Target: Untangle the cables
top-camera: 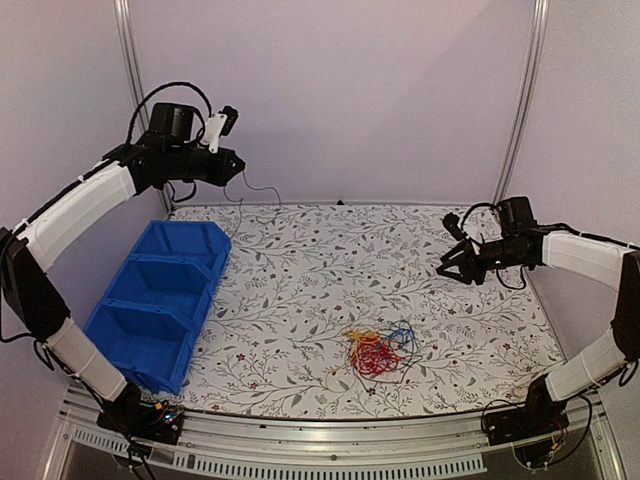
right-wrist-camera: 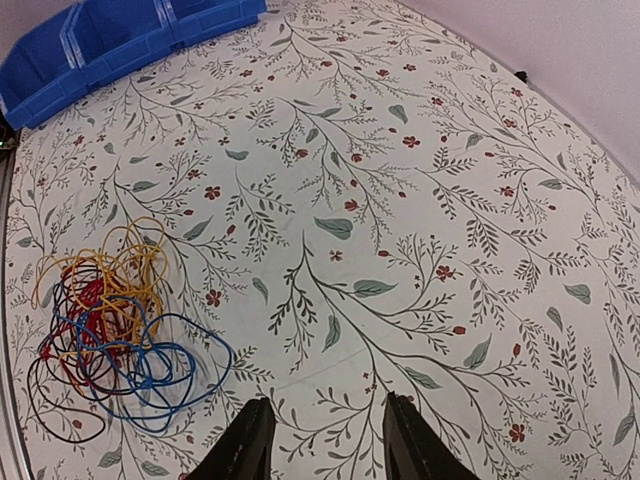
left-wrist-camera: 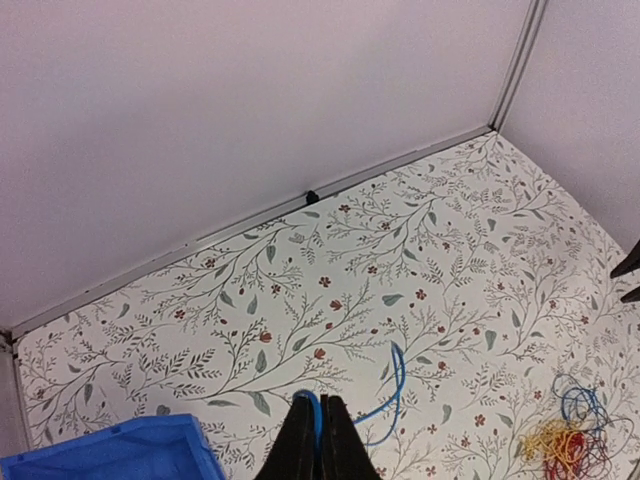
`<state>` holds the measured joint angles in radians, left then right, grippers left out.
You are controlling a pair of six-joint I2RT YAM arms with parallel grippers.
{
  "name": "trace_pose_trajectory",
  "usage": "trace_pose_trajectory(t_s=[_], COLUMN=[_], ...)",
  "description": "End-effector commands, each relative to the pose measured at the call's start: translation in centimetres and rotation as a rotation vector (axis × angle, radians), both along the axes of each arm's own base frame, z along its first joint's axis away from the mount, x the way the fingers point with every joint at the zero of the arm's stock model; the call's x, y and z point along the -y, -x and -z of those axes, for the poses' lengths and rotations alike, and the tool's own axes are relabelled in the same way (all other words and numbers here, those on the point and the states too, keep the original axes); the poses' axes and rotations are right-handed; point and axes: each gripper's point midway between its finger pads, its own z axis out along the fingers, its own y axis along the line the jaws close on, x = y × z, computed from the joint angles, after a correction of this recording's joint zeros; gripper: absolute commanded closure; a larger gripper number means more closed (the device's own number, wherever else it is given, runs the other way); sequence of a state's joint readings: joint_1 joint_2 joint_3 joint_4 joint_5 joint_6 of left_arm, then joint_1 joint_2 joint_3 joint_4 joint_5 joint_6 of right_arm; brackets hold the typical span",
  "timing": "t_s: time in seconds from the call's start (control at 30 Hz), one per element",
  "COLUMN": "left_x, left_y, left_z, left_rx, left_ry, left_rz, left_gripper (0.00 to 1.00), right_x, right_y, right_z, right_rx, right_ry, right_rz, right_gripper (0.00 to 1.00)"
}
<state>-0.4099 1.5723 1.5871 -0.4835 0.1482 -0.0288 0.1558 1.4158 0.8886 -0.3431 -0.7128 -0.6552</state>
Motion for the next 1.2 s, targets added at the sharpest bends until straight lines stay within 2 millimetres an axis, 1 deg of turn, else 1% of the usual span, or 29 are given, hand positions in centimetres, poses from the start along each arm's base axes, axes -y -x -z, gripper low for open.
trace_pose_trajectory(t_s=[0.0, 0.2, 0.23, 0.3, 0.33, 0.47, 0.6, 0.77, 0.87, 0.93, 1.07, 1.17], left_x=[-4.3, -9.4, -9.9, -10.8, -11.2, -13.0, -14.4, -17.3, -18.2, -19.0, -21.3, -22.0], left_y=[0.9, 1.6, 1.9, 2.2, 2.5, 3.0, 2.9, 2.1, 1.6, 1.1, 0.3, -0.5], left_z=[2.2, 3.8, 4.4, 4.9, 4.6, 6.0, 7.3, 8.5, 9.2, 10.0, 12.2, 13.5], left_rx=[-0.038, -0.016, -0.009, 0.03, 0.066, 0.107, 0.077, 0.023, -0.009, -0.041, -0.117, -0.162], left_ry=[-0.083, -0.17, -0.208, -0.268, -0.294, -0.372, -0.369, -0.392, -0.391, -0.416, -0.476, -0.454], left_rz=[-0.057, -0.12, -0.117, -0.124, -0.127, -0.155, -0.192, -0.306, -0.337, -0.364, -0.442, -0.459], left_gripper=[1.0, 1.0, 1.0, 1.0, 1.0, 1.0, 1.0, 1.0, 1.0, 1.0, 1.0, 1.0], right_x=[0.2, 0.3, 0.4, 0.4, 0.4, 0.4, 0.5, 0.4, 0.4, 0.4, 0.5, 0.5], right_y=[0.0, 0.0, 0.0, 0.0, 0.0, 0.0, 0.1, 0.2, 0.2, 0.2, 0.2, 0.2], right_z=[1.1, 1.4, 1.6, 1.7, 1.8, 2.1, 2.2, 2.6, 2.8, 3.0, 3.0, 3.1], right_rx=[-0.009, -0.012, -0.016, -0.024, -0.026, -0.032, -0.037, -0.057, -0.066, -0.069, -0.068, -0.068], right_ry=[0.028, 0.039, 0.041, 0.045, 0.047, 0.057, 0.057, 0.062, 0.064, 0.069, 0.077, 0.081], right_rz=[-0.003, -0.005, -0.005, -0.007, -0.007, -0.009, -0.011, -0.018, -0.021, -0.024, -0.023, -0.025], right_gripper=[0.59, 0.59, 0.59, 0.59, 0.59, 0.59, 0.59, 0.59, 0.59, 0.59, 0.59, 0.59])
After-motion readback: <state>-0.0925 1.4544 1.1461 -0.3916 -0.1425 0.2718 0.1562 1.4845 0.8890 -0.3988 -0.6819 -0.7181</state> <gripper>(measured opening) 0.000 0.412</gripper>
